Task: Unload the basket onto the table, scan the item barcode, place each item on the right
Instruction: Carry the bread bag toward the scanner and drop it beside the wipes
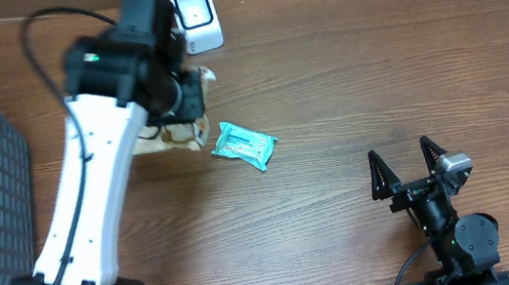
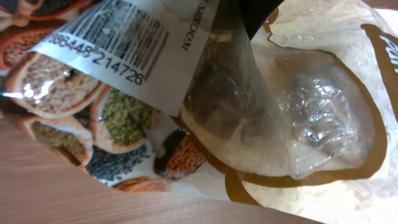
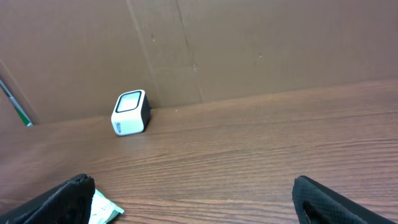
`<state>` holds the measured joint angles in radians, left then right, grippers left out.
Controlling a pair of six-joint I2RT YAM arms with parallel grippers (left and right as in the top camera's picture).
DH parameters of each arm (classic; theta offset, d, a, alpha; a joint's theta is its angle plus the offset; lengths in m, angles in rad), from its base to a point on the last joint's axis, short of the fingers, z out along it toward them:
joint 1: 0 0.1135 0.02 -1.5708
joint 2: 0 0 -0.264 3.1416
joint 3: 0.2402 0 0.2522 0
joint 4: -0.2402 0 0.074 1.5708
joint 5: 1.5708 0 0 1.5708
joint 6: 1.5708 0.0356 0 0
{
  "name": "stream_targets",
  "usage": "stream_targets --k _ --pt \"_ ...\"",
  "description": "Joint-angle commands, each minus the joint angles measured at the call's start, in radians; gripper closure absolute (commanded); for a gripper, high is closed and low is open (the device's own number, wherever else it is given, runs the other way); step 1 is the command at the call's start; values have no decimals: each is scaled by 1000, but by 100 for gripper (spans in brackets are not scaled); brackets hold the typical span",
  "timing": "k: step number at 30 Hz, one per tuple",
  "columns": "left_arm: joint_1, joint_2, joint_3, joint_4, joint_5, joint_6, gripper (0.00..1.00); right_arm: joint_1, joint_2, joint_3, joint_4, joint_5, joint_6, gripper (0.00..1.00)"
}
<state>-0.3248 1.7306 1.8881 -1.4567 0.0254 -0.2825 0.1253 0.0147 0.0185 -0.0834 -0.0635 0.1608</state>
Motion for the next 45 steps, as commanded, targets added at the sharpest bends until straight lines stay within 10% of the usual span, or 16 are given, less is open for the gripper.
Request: stream_targets --k 1,14,24,37,45 --pt "-28 3 -153 54 -62 -60 96 5 -12 -10 4 -1 -2 0" --pt "-106 3 -490 328 47 -100 94 5 -12 -10 4 -1 -2 0" --pt "-123 3 -474 337 50 -100 46 5 -12 -10 4 -1 -2 0" --pt "-74 -42 3 137 16 -27 43 5 -12 -10 4 -1 -2 0" --pt "173 -125 288 -40 -37 -2 28 5 -12 -10 4 -1 -2 0"
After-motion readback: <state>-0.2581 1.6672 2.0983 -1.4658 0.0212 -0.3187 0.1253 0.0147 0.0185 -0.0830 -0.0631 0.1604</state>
